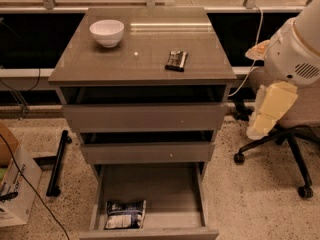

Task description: Pick blue chip bag from bottom drawer and place on counter

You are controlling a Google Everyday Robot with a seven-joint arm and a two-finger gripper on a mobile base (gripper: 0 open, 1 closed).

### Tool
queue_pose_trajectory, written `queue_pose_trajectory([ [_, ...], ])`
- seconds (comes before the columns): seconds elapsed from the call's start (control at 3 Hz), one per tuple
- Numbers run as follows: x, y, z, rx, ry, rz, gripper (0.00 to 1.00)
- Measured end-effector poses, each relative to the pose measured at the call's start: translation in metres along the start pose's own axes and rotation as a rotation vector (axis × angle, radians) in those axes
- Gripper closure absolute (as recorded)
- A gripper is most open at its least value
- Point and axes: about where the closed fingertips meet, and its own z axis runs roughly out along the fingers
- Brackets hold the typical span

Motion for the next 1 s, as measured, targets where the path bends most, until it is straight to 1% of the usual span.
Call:
queue_pose_trajectory([
  [0.33,0.005,-0.002,0.039,-0.025,-0.074,-0.003,0.0],
  [0.67,0.016,-0.008,0.085,-0.042,-0.164,0.012,0.0],
  [1.0,0.018,-0.011,0.093,-0.041,-0.18,0.013,0.0],
])
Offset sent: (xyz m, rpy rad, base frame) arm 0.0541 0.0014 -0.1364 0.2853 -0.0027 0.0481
